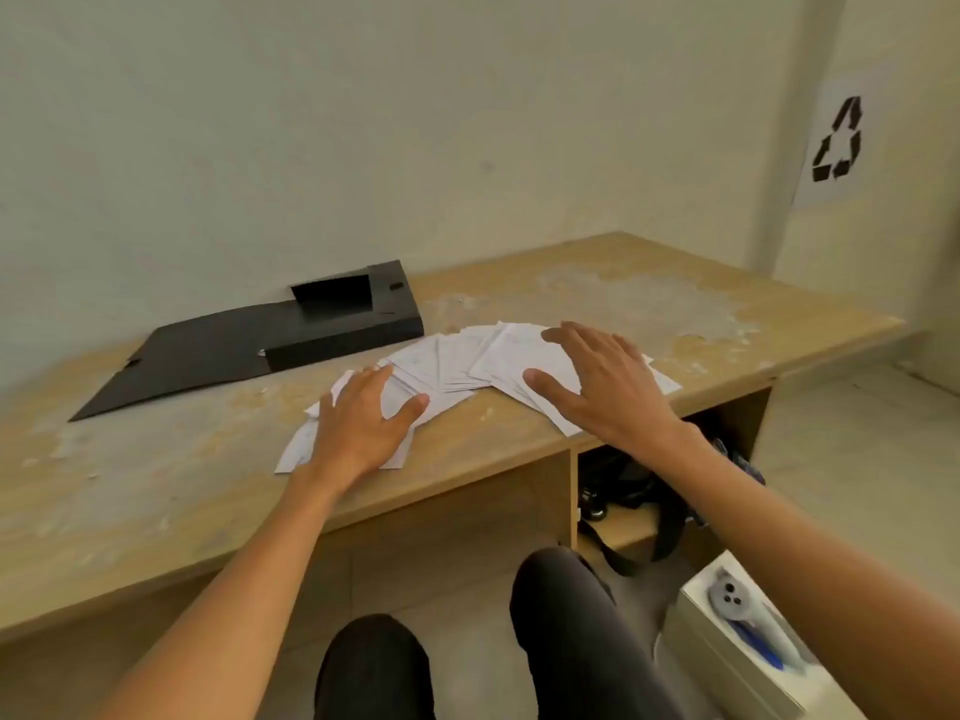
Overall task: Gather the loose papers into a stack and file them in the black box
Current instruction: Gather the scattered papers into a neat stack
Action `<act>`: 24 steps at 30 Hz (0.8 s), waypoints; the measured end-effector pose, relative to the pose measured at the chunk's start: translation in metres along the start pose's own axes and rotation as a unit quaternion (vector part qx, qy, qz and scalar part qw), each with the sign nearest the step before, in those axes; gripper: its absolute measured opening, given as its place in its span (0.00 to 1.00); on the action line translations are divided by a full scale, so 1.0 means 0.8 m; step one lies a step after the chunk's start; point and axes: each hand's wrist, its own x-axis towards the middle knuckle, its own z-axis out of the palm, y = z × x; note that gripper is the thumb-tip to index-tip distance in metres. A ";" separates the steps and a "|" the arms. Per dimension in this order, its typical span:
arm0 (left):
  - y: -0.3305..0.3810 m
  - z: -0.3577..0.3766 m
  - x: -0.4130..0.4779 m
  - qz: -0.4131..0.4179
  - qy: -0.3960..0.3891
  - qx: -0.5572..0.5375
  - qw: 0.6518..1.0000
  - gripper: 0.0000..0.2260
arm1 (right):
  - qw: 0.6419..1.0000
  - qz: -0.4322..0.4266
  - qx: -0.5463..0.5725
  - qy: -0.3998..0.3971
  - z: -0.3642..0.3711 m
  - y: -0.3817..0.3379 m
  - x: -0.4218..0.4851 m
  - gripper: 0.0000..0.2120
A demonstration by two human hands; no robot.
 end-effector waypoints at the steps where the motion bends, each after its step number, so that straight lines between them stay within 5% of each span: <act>1: 0.001 0.002 0.000 -0.007 -0.003 0.008 1.000 0.32 | 1.000 0.022 -0.011 0.015 0.004 0.002 -0.005 0.28; 13: 0.000 0.023 0.012 -0.022 -0.091 0.080 0.992 0.34 | 0.991 0.110 -0.066 -0.039 0.052 0.036 -0.002 0.23; 21: -0.002 0.022 0.026 -0.039 -0.052 0.048 0.997 0.38 | 0.987 0.147 -0.059 0.003 0.047 0.047 0.014 0.26; 24: -0.010 0.021 0.032 -0.056 -0.022 0.045 0.997 0.32 | 0.978 0.189 -0.092 -0.007 0.042 0.068 0.020 0.29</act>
